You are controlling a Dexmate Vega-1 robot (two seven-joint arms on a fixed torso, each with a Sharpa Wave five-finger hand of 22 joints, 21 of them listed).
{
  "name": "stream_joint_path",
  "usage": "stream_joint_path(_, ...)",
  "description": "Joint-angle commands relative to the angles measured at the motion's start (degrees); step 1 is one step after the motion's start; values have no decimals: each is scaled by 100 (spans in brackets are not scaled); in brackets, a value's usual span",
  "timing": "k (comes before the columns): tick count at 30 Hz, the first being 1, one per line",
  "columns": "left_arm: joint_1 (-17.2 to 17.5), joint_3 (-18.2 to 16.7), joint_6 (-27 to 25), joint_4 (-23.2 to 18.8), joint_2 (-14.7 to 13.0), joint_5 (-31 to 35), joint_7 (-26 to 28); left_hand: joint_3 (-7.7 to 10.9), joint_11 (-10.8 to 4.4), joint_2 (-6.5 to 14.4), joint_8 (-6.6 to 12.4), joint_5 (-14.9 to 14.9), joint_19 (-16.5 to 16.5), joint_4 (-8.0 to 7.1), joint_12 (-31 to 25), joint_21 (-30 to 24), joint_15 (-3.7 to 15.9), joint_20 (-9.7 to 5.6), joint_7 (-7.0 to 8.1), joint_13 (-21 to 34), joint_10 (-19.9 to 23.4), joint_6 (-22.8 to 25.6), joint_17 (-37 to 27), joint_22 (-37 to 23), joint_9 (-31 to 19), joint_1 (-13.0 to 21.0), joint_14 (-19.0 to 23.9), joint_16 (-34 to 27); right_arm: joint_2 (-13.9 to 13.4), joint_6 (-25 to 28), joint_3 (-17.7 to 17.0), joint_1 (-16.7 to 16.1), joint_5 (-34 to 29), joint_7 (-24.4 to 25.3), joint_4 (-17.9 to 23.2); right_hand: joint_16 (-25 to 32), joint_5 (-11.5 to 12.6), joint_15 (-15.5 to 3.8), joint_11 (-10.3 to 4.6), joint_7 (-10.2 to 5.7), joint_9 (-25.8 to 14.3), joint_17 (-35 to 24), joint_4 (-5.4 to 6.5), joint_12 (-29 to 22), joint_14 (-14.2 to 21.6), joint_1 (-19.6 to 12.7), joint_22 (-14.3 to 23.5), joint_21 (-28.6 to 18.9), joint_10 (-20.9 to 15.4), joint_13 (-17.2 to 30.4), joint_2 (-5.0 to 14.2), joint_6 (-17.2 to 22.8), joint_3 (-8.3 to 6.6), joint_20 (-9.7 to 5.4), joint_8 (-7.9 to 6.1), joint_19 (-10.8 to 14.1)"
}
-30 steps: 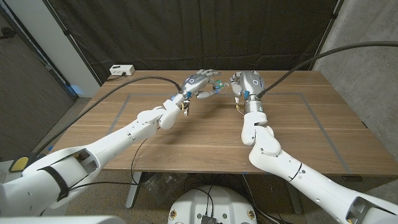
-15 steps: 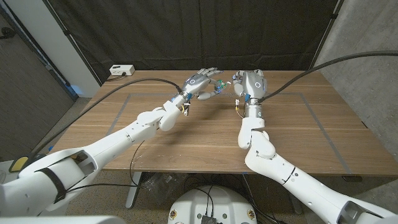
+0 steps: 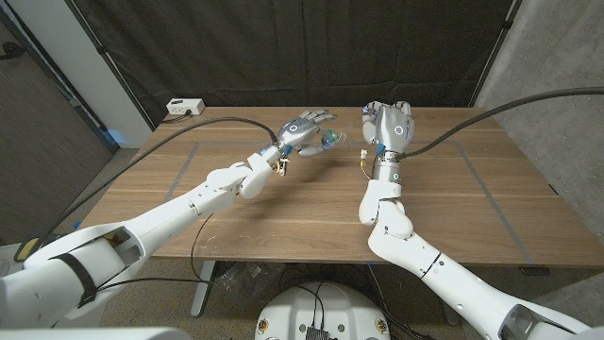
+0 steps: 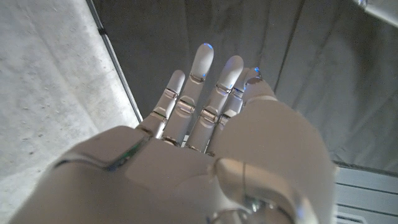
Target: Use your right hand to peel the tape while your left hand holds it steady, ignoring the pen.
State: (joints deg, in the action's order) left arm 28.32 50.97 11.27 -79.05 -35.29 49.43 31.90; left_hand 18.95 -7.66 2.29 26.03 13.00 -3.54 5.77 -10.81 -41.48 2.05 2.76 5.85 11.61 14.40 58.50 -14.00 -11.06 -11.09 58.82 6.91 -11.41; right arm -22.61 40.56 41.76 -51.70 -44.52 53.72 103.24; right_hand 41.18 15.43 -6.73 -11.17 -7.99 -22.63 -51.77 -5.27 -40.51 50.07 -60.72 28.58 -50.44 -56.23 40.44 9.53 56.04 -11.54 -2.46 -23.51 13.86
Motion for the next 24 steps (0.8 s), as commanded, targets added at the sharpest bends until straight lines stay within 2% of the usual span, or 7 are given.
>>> stream_joint_path(1, -126, 85, 84, 81, 35, 85, -184, -13, 15, 160, 184, 38, 11, -7, -17, 37, -6, -8, 252, 17, -37, 499, -13, -28, -171, 117, -17, 0, 193, -139, -28, 29, 188, 511, -326, 29, 5, -659, 1, -26, -78, -73, 54, -79, -2, -15, 47, -91, 19, 82, -8, 30, -26, -694, -61, -36)
stream_joint_path(14, -129, 106, -24, 260, 149, 131, 195, -46, -3, 161, 195, 78, -9, -11, -57, 21, 29, -16, 245, 20, -22, 487, -21, -32, -191, 125, 6, -41, 74, -245, 17, 121, 310, 466, -362, 23, 30, -659, 0, -29, -153, -182, 76, -71, 15, -17, 78, -207, 11, 116, -13, 32, -12, -685, -108, -36)
stream_joint_path(17, -94, 96, -103, 307, 197, 139, 406, -55, -14, 164, 202, 89, -16, -12, -76, 15, 38, -21, 222, 21, 7, 491, -24, -33, -197, 129, 9, -50, -53, -289, 16, 96, 369, 270, -237, -145, 48, -666, 38, -70, -51, -57, 36, 89, 30, -124, 99, -409, -92, -153, 11, 105, -46, -552, -85, 64)
stream_joint_path(19, -79, 94, -138, 322, 216, 126, 493, -64, -28, 166, 207, 99, -32, -13, -104, 7, 52, -36, 200, 21, 60, 515, -26, -34, -186, 132, 23, -64, -90, -246, 22, 86, 366, 181, -189, -443, 67, -675, 78, -74, 113, 296, -41, 315, 101, -246, 86, -599, -84, -469, -26, 56, -68, -416, 15, 80)
stream_joint_path(20, -72, 91, -143, 342, 233, 108, 551, -67, -33, 168, 207, 102, -36, -14, -113, 4, 62, -41, 195, 21, 78, 514, -26, -34, -188, 134, 37, -72, -94, -229, 24, 84, 362, 167, -182, -502, 59, -677, 77, -102, 152, 371, -66, 382, 116, -272, 79, -636, -40, -538, -49, 40, -63, -404, 42, 75)
stream_joint_path(22, -57, 92, -168, 354, 247, 95, 634, -77, -17, 173, 207, 110, -55, -15, -139, -6, 81, -55, 160, 22, 130, 526, -28, -35, -176, 139, 59, -88, -115, -170, 28, 69, 354, 101, -142, -678, 34, -682, 63, -83, 252, 567, -110, 533, 115, -329, 60, -735, 44, -691, -55, -170, -72, -359, 184, 55)
stream_joint_path(24, -41, 89, -166, 378, 268, 55, 716, -83, -34, 176, 208, 114, -69, -15, -152, -13, 105, -72, 155, 22, 160, 534, -29, -34, -172, 143, 90, -104, -143, -127, 39, 59, 336, 46, -107, -765, 20, -683, 117, -105, 322, 656, -141, 657, 128, -361, 40, -805, 159, -791, -75, -328, -73, -314, 293, 54)
